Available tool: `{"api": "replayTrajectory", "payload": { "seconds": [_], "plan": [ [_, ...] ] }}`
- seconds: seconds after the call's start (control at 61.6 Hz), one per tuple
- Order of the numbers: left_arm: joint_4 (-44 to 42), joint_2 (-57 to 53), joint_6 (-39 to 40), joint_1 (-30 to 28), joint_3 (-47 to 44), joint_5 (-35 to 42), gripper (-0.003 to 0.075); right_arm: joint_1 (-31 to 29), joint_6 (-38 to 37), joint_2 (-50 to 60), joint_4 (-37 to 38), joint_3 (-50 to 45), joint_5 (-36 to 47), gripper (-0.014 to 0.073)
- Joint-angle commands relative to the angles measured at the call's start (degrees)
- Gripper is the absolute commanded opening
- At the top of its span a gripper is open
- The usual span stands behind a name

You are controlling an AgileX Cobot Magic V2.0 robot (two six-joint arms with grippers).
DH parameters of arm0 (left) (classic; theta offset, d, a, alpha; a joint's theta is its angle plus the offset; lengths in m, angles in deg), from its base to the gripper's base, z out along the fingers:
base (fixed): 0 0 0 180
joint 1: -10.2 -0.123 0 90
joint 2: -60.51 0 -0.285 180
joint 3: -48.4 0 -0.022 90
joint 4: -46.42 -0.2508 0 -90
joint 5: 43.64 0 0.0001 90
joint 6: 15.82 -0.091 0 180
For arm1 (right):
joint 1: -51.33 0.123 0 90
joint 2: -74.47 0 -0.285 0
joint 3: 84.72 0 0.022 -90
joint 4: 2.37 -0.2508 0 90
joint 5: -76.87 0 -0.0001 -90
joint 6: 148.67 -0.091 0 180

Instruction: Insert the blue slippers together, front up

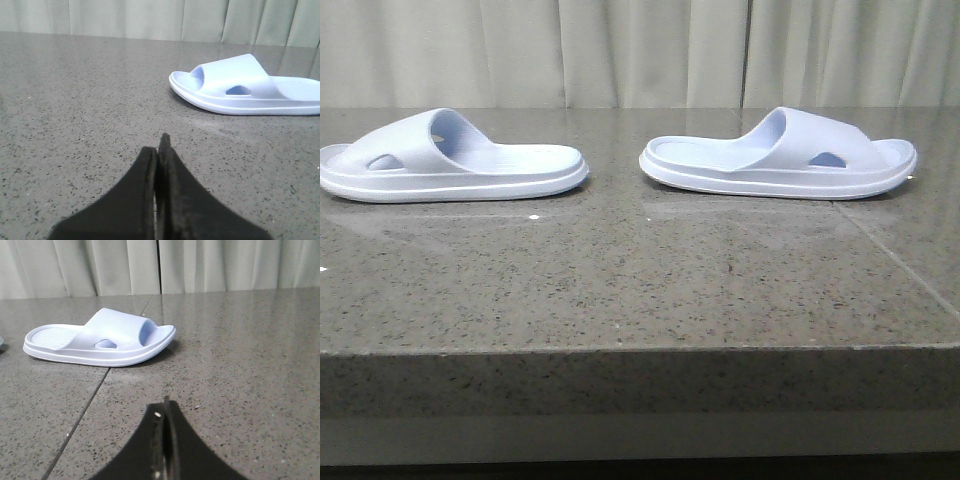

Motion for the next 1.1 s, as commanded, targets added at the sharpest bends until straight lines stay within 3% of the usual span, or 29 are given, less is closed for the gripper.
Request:
{"api": "replayTrajectory", "payload": {
  "seconds": [0.0,0.585,0.829,1.088],
  "plan": [
    [0.2,0.0,0.4,0.5,-1.2,4.9,-0.0019,-0.1,0.2,0.8,0.4,0.0,4.5,-0.0060],
    [1.9,0.0,0.4,0.5,0.1,6.6,-0.0020,-0.1,0.2,0.8,0.4,0.7,5.4,-0.0060],
    [1.5,2.2,0.4,0.5,13.1,-3.6,-0.0020,-0.1,0.2,-1.3,0.8,14.6,-8.4,-0.0060],
    [1.4,18.8,0.4,0.5,28.2,-9.0,-0.0019,-0.1,0.2,-13.5,5.9,30.3,-14.9,-0.0060]
  ]
}}
